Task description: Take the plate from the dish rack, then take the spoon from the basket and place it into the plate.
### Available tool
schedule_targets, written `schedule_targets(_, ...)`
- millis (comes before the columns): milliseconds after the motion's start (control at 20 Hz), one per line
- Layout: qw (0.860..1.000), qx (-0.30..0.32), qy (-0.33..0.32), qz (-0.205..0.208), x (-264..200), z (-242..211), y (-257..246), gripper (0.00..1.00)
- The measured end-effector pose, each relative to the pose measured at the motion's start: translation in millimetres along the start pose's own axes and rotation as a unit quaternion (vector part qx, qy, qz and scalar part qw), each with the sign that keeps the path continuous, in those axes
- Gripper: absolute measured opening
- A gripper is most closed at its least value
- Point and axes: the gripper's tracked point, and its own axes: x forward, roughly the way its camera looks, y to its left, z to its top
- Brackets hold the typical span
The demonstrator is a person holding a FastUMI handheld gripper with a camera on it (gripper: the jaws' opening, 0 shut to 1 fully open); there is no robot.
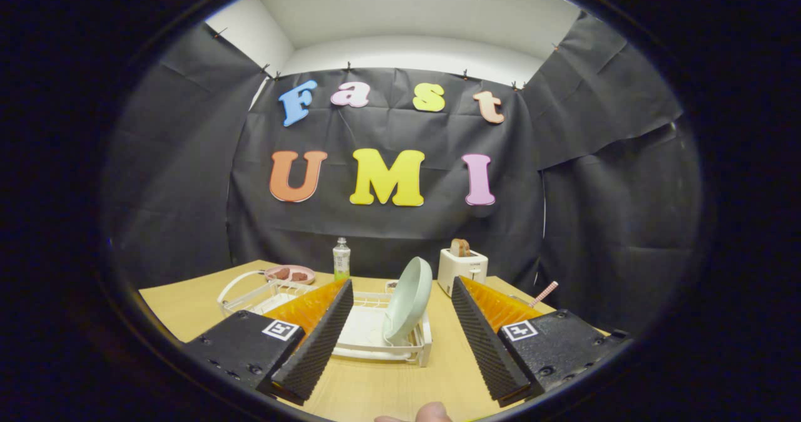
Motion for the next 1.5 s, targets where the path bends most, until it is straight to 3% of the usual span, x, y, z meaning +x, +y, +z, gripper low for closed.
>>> schedule_targets(150,0.999,-0.011,0.024,0.025,1,-9,1,1.00)
schedule_targets(450,0.995,-0.010,0.090,0.035,23,-6,-32,1.00)
schedule_targets(800,0.987,-0.023,0.149,0.050,93,26,-43,1.00)
schedule_targets(1200,0.962,-0.013,0.267,0.061,171,10,-38,1.00)
schedule_targets(1500,0.928,-0.019,0.363,0.083,198,-3,-27,1.00)
